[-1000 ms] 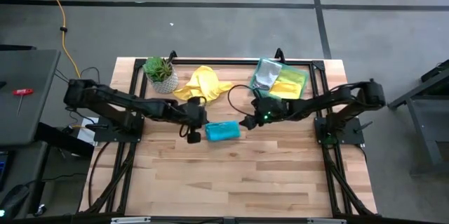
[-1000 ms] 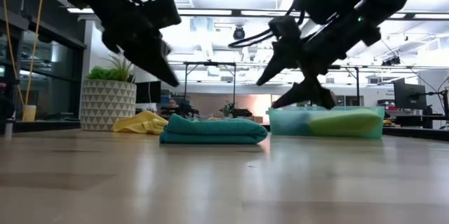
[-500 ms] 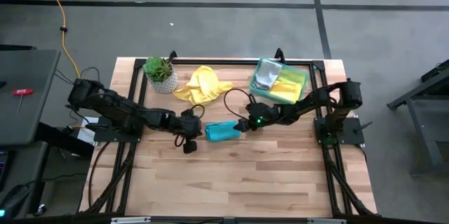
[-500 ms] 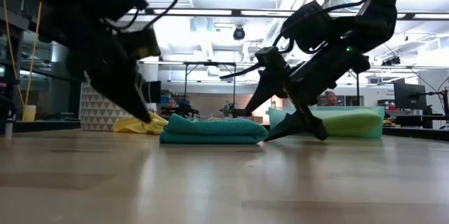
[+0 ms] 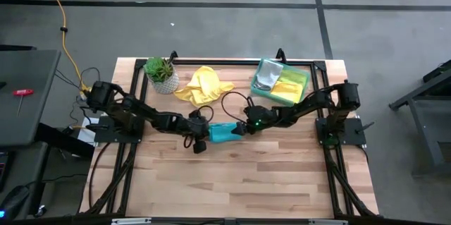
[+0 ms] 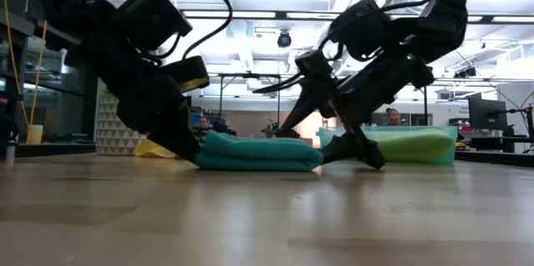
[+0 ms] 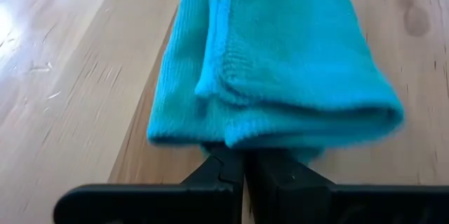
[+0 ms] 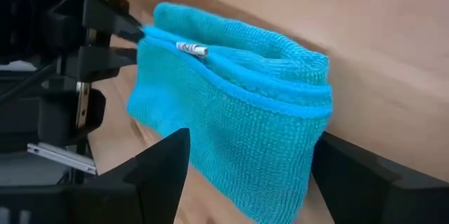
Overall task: Fold microfiber towels
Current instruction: Put the blue towel into the bin
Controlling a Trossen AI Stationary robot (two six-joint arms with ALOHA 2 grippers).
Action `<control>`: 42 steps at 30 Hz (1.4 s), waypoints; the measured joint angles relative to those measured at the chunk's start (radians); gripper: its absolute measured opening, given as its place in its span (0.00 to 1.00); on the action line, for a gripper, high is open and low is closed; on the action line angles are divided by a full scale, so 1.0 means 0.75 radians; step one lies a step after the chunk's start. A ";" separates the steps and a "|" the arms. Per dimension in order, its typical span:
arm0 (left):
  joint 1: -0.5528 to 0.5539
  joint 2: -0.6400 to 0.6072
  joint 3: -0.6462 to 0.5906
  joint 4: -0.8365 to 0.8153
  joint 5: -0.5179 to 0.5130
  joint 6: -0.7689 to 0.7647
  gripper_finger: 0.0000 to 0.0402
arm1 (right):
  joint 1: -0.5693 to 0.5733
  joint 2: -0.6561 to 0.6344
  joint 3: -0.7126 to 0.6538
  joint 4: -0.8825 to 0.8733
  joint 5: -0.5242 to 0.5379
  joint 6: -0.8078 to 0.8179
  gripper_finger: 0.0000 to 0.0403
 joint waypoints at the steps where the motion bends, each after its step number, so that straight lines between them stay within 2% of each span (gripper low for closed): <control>1: 0.000 0.002 0.000 0.006 -0.002 0.000 0.00 | 0.004 0.015 0.016 -0.002 -0.010 -0.001 0.68; 7: -0.004 0.003 0.000 -0.002 0.011 0.000 0.00 | 0.008 0.023 0.058 -0.025 -0.025 -0.044 0.68; 10: -0.014 0.003 0.001 -0.010 -0.003 0.000 0.00 | 0.000 0.023 0.058 -0.040 -0.020 -0.042 0.62; 13: -0.019 -0.003 0.000 -0.013 -0.017 0.005 0.00 | -0.003 0.023 0.060 -0.072 -0.015 -0.040 0.48; 18: -0.004 -0.149 -0.014 -0.146 0.043 0.093 0.00 | -0.007 0.009 0.059 -0.083 -0.006 -0.043 0.08; 19: 0.003 -0.207 -0.014 -0.184 0.047 0.127 0.00 | -0.010 -0.007 0.058 -0.088 -0.005 -0.059 0.05; 21: 0.020 -0.341 -0.007 -0.270 0.035 0.192 0.00 | -0.024 -0.045 0.050 -0.136 -0.001 -0.089 0.05; 24: 0.054 -0.551 -0.010 -0.490 -0.026 0.248 0.00 | -0.055 -0.193 0.051 -0.267 -0.030 -0.190 0.02; 26: 0.075 -0.691 -0.009 -0.592 -0.072 0.256 0.00 | -0.090 -0.328 0.063 -0.455 -0.073 -0.299 0.02; 28: 0.097 -0.814 -0.008 -0.652 -0.110 0.257 0.00 | -0.146 -0.456 0.109 -0.787 -0.095 -0.438 0.01; 32: 0.139 -0.970 -0.008 -0.670 -0.194 0.240 0.00 | -0.306 -0.623 0.328 -1.395 -0.022 -0.800 0.01; 36: 0.167 -1.030 -0.006 -0.640 -0.220 0.188 0.00 | -0.465 -0.609 0.582 -1.792 0.019 -1.153 0.01; 42: 0.172 -1.016 -0.006 -0.638 -0.219 0.174 0.00 | -0.596 -0.462 0.847 -2.085 0.101 -1.562 0.00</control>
